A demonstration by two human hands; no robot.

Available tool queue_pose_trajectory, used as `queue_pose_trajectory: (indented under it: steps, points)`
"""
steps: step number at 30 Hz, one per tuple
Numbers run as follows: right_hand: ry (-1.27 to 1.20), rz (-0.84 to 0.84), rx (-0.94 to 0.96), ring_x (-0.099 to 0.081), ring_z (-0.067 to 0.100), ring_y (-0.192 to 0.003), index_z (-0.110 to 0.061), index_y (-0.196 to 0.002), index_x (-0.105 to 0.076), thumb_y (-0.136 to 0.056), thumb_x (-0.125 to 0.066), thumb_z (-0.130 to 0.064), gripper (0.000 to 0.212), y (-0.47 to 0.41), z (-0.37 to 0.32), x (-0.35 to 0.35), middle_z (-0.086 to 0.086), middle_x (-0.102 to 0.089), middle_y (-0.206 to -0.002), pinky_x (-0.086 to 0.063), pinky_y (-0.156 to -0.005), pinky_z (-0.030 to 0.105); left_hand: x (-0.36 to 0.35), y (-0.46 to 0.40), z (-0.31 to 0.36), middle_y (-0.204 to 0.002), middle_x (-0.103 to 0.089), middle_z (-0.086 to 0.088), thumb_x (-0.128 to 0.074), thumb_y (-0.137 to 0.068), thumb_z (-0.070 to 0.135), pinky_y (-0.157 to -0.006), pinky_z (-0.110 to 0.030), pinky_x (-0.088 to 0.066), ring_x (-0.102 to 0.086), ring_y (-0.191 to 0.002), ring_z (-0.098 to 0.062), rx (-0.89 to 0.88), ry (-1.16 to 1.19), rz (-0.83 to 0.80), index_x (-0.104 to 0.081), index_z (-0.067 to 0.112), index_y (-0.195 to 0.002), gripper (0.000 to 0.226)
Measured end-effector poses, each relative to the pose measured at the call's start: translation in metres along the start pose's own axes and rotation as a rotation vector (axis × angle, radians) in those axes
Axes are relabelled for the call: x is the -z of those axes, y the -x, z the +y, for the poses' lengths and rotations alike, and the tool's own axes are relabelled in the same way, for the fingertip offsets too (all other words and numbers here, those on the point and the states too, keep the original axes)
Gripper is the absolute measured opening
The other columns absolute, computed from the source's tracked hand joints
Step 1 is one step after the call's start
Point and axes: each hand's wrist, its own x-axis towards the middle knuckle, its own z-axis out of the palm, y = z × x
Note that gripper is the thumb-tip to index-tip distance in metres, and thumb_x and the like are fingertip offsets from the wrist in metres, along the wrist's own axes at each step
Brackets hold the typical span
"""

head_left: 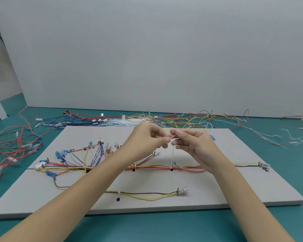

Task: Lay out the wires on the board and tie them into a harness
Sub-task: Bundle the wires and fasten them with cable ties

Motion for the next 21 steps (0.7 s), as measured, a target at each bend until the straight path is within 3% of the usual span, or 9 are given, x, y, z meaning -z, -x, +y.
queue_pose_trajectory:
  steps: [7, 9, 11, 13, 16, 19, 21]
  points:
    - [0.064, 0.136, 0.013, -0.065, 0.015, -0.069, -0.008, -0.099, -0.074, -0.078, -0.069, -0.033, 0.033, -0.001, 0.000, 0.003, 0.011, -0.072, -0.093, -0.052, -0.062, 0.022, 0.004, 0.001, -0.003, -0.072, -0.075, -0.002, -0.074, -0.083, 0.015, -0.055, -0.014, -0.048, -0.060, -0.060, -0.002, 0.101, 0.144, 0.008, -0.075, 0.016, -0.078, 0.005]
    - [0.259, 0.373, 0.071, -0.066, 0.017, -0.069, -0.014, -0.108, -0.068, -0.075, -0.076, -0.037, 0.041, -0.003, 0.005, -0.001, 0.007, -0.071, -0.095, -0.053, -0.062, 0.026, 0.005, 0.001, -0.002, -0.071, -0.074, -0.003, -0.075, -0.082, 0.013, -0.054, -0.014, -0.048, -0.059, -0.057, -0.003, 0.117, 0.217, 0.049, -0.074, 0.013, -0.080, 0.002]
    - [0.563, 0.611, 0.276, -0.063, 0.020, -0.071, -0.021, -0.114, -0.063, -0.077, -0.080, -0.030, 0.041, -0.004, 0.009, -0.001, 0.002, -0.064, -0.099, -0.051, -0.067, 0.032, 0.007, 0.001, -0.001, -0.072, -0.074, -0.004, -0.075, -0.082, 0.012, -0.055, -0.014, -0.049, -0.059, -0.057, -0.004, 0.131, 0.274, 0.067, -0.073, 0.012, -0.081, 0.002]
    - [0.796, 0.561, 0.513, -0.058, 0.013, -0.071, -0.018, -0.111, -0.067, -0.079, -0.078, -0.017, 0.034, -0.003, 0.011, -0.002, 0.001, -0.056, -0.099, -0.045, -0.067, 0.025, 0.008, 0.001, 0.000, -0.072, -0.075, -0.005, -0.075, -0.082, 0.011, -0.056, -0.014, -0.050, -0.060, -0.057, -0.005, 0.149, 0.318, 0.074, -0.073, 0.012, -0.080, 0.003]
    - [1.011, 0.335, 0.666, -0.054, 0.012, -0.072, -0.010, -0.104, -0.074, -0.079, -0.077, -0.007, 0.026, 0.000, 0.015, -0.010, 0.006, -0.055, -0.096, -0.040, -0.064, 0.013, 0.005, 0.001, 0.001, -0.072, -0.074, -0.007, -0.075, -0.082, 0.010, -0.056, -0.015, -0.050, -0.061, -0.057, -0.006, 0.166, 0.351, 0.067, -0.072, 0.012, -0.079, 0.005]
    - [1.205, 0.257, 0.827, -0.057, 0.025, -0.074, -0.002, -0.089, -0.075, -0.082, -0.069, -0.001, 0.009, 0.002, 0.015, -0.020, 0.013, -0.059, -0.085, -0.047, -0.059, 0.029, 0.000, 0.002, 0.004, -0.072, -0.073, -0.010, -0.076, -0.081, 0.008, -0.058, -0.016, -0.051, -0.060, -0.058, -0.009, 0.164, 0.426, 0.020, -0.073, 0.012, -0.079, 0.005]
    - [1.241, 0.269, 0.883, -0.055, 0.030, -0.070, 0.001, -0.080, -0.074, -0.085, -0.065, -0.001, 0.010, 0.002, 0.011, -0.019, 0.014, -0.058, -0.077, -0.046, -0.058, 0.035, -0.002, 0.002, 0.006, -0.073, -0.074, -0.009, -0.075, -0.082, 0.013, -0.061, -0.017, -0.053, -0.060, -0.060, -0.009, 0.150, 0.475, 0.002, -0.072, 0.011, -0.083, 0.004]
